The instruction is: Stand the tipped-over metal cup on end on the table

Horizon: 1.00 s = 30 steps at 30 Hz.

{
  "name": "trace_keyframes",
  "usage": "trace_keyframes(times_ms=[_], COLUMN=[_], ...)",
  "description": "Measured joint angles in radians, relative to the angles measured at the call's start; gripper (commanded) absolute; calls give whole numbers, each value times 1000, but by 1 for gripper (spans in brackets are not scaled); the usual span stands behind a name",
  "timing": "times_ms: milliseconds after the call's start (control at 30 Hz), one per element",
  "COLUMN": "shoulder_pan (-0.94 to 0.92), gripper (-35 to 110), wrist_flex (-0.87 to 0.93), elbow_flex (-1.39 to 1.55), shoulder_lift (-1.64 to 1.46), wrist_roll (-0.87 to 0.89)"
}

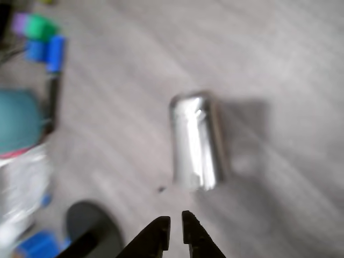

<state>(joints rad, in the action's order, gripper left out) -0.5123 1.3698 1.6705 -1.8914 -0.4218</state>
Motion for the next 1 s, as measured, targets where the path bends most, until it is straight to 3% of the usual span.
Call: trace_keyframes(times_ms=[67, 167, 300, 1000], shoulder_pan=[-61, -98, -137, -120], gripper=[6, 23, 44, 43], wrist_flex=[86, 141, 152, 91], elbow_flex=[-172, -313, -359, -367], shoulder_lift=[207, 411, 522, 742], wrist_roll=[-35, -75, -117, -272])
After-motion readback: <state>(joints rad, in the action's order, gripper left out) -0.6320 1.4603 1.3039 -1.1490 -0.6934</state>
